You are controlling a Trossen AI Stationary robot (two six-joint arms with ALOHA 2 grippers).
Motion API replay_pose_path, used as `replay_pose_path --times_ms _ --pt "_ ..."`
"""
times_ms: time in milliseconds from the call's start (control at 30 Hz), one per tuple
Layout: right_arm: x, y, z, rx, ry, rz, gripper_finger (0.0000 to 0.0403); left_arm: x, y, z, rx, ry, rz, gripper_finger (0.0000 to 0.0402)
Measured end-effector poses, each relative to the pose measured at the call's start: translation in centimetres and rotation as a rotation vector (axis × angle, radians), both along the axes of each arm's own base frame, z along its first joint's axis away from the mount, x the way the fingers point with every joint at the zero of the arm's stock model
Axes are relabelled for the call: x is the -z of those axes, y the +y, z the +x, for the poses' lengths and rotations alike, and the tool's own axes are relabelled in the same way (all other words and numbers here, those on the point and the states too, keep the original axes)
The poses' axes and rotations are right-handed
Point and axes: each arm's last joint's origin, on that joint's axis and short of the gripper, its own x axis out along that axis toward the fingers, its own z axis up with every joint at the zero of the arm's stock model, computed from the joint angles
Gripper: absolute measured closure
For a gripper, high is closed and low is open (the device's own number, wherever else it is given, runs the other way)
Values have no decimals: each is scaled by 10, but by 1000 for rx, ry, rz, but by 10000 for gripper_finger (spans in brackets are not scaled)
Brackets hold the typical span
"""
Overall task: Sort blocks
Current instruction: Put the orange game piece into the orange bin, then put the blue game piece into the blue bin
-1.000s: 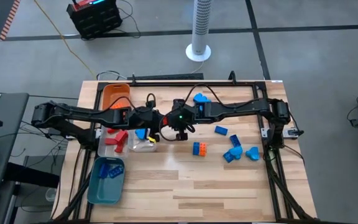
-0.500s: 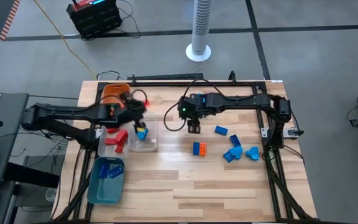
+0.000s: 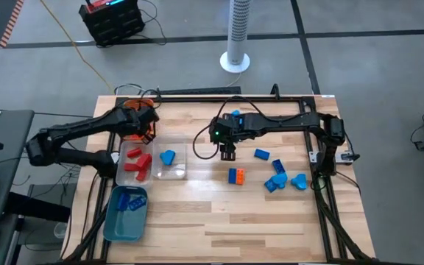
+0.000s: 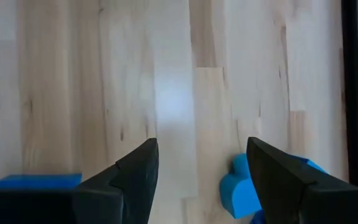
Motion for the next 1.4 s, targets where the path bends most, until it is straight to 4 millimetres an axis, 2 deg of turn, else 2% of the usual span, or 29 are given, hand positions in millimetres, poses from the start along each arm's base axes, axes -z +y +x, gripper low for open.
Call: replay_pose_path --times_ms 133,200,467,633,700,800,1000,1100,1233,1400 --pt "1 6 -1 -14 24 3 154 15 12 -12 -50 12 -75 266" --pt "1 7 -2 -18 33 4 154 15 15 -15 -67 0 -82 264" --pt "2 7 -5 0 60 15 154 15 17 -13 -58 -29 -87 168" --pt "2 9 -16 35 148 35 154 7 16 -10 -35 -35 -79 149" --pt "1 7 -20 43 130 19 154 1 13 -6 -5 -60 -52 149" --pt "11 -2 -31 67 101 12 154 -14 5 3 52 -130 47 153" --pt "39 -47 -67 339 -13 56 154 -33 -16 16 187 -277 161 157" --pt "45 -61 -85 417 6 66 154 -36 -23 22 240 -311 173 157" --pt "42 -65 -100 457 56 83 154 -37 -35 29 325 -347 144 157" --pt "38 -54 -112 442 160 137 154 -37 -51 36 408 -371 117 157"
